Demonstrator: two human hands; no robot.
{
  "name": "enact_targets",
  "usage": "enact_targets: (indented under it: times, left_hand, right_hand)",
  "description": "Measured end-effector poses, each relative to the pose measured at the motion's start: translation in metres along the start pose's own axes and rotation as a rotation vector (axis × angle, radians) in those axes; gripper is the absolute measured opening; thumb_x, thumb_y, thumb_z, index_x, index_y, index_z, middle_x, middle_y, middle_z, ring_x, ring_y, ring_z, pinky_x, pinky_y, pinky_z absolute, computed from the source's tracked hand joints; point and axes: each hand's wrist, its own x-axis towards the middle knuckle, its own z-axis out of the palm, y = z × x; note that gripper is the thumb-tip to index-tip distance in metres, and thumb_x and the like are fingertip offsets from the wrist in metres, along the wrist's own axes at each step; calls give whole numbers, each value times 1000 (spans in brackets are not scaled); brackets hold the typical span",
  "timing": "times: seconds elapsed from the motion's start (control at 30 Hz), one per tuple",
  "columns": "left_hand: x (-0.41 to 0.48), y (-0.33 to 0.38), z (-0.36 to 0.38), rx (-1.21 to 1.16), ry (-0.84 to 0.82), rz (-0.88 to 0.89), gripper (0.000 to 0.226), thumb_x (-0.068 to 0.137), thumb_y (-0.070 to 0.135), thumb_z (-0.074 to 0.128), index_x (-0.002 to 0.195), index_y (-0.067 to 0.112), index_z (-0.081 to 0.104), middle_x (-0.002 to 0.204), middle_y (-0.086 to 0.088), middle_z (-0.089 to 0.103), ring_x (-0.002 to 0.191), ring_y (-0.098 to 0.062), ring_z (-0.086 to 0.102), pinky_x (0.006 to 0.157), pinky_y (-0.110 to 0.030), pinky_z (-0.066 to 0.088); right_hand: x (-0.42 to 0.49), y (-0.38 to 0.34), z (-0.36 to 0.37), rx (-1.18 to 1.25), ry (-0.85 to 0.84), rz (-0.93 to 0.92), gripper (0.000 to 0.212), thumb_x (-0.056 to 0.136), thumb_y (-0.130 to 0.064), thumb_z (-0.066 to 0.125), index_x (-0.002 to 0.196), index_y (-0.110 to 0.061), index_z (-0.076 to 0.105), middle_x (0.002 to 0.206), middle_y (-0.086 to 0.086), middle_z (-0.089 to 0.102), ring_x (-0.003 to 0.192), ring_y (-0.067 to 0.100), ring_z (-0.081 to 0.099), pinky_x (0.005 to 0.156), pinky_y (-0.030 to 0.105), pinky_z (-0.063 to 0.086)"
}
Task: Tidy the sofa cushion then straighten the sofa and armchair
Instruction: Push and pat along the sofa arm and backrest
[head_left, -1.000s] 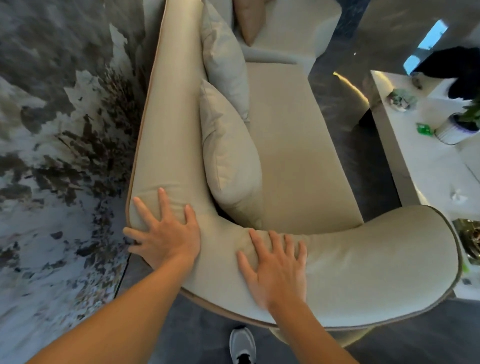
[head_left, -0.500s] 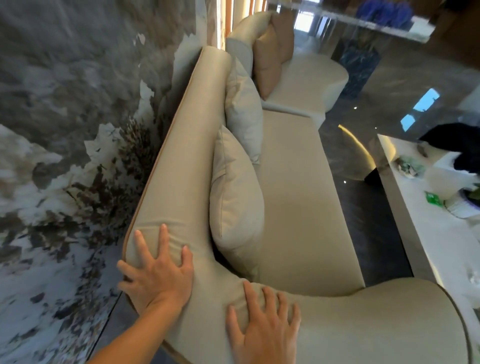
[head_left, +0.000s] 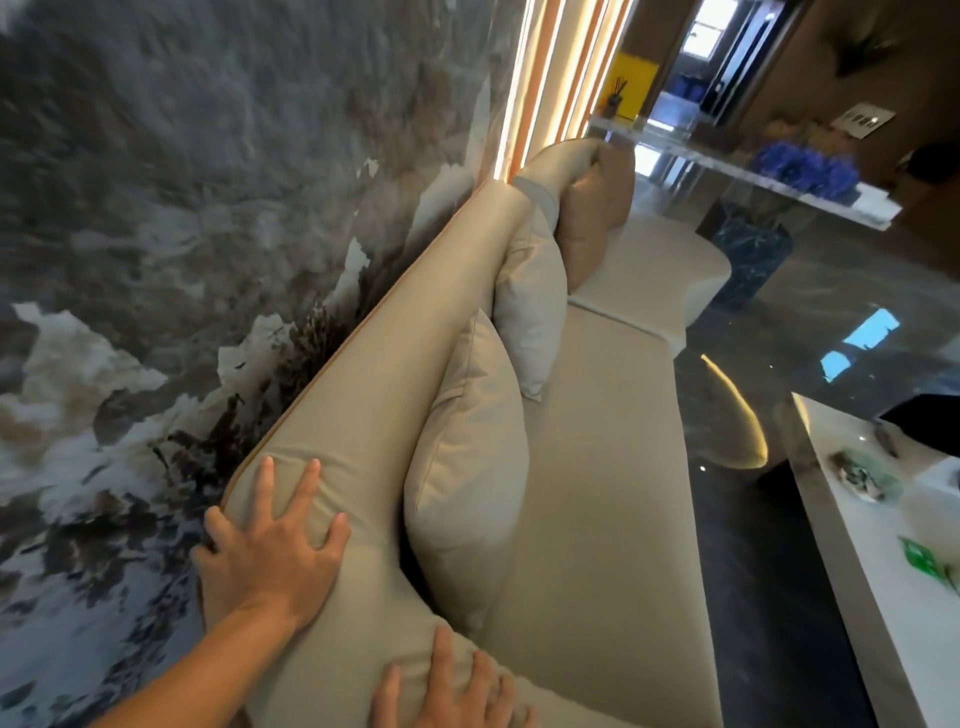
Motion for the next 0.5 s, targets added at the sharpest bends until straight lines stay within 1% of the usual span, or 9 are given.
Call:
enact_targets:
  times: [0.1, 0.17, 0.23, 0.27, 0.3, 0.33, 0.37, 0.43, 0.5]
  left_hand:
    - [21, -7, 2, -15, 18, 4, 73, 73, 83, 12, 141, 62, -4, 162, 14, -1, 132, -44, 19, 99, -58, 32]
    - [32, -9, 4, -20, 37, 5, 74, 71, 84, 11, 140, 63, -2, 162, 15, 2, 131, -44, 21, 97, -59, 32]
    - [43, -11, 6, -31, 47, 5, 75, 70, 85, 12, 141, 63, 1, 162, 15, 5, 129, -45, 22, 95, -60, 33]
    - [48, -12, 7, -39, 48, 7, 75, 70, 85, 13, 141, 63, 3, 161, 15, 6, 128, -45, 22, 95, -61, 33]
    - [52, -12, 8, -42, 47, 11, 75, 70, 84, 13, 141, 62, 5, 161, 14, 8, 127, -45, 22, 94, -60, 34]
    - [57, -12, 8, -35, 54, 15, 75, 70, 84, 14, 142, 62, 7, 161, 14, 9, 126, -45, 22, 94, -59, 34]
    - [61, -11, 7, -27, 66, 17, 75, 71, 84, 14, 142, 62, 9, 161, 13, 12, 125, -45, 24, 93, -58, 35]
    - [67, -10, 5, -34, 73, 18, 74, 71, 83, 18, 142, 60, 14, 161, 12, 15, 122, -44, 25, 90, -57, 34]
    - [70, -10, 2, -40, 76, 25, 75, 71, 82, 20, 143, 59, 16, 161, 11, 15, 123, -45, 25, 91, -56, 33]
  right_hand:
    - [9, -19, 6, 40, 169, -75, 61, 52, -58, 45, 84, -19, 79, 85, 26, 68, 91, 39, 53, 90, 53, 30]
    - [12, -31, 5, 102, 295, -116, 54, 56, -46, 48, 91, -12, 70, 95, 28, 58, 93, 37, 44, 90, 53, 30]
    - [17, -41, 5, 236, 252, -132, 52, 57, -34, 48, 83, 7, 68, 93, 39, 56, 95, 41, 40, 92, 54, 29]
    - [21, -48, 5, 225, 211, -104, 53, 56, -37, 47, 74, 7, 72, 86, 43, 59, 95, 40, 40, 90, 53, 30]
    - [25, -54, 7, 197, 195, -81, 57, 55, -42, 46, 69, 5, 75, 80, 42, 62, 94, 37, 40, 86, 51, 31]
    - [29, -57, 12, 155, 239, -75, 60, 54, -47, 45, 68, 2, 77, 76, 39, 64, 93, 35, 41, 82, 49, 32]
    - [31, -57, 18, 130, 228, -83, 61, 53, -49, 44, 69, -1, 78, 75, 36, 66, 92, 34, 41, 81, 48, 32]
    - [33, -57, 26, 97, 220, -67, 62, 53, -53, 44, 74, -8, 80, 78, 31, 68, 92, 34, 42, 84, 48, 31]
    - [34, -58, 30, 47, 151, -33, 61, 52, -58, 46, 78, -15, 81, 80, 26, 69, 90, 38, 49, 87, 50, 31]
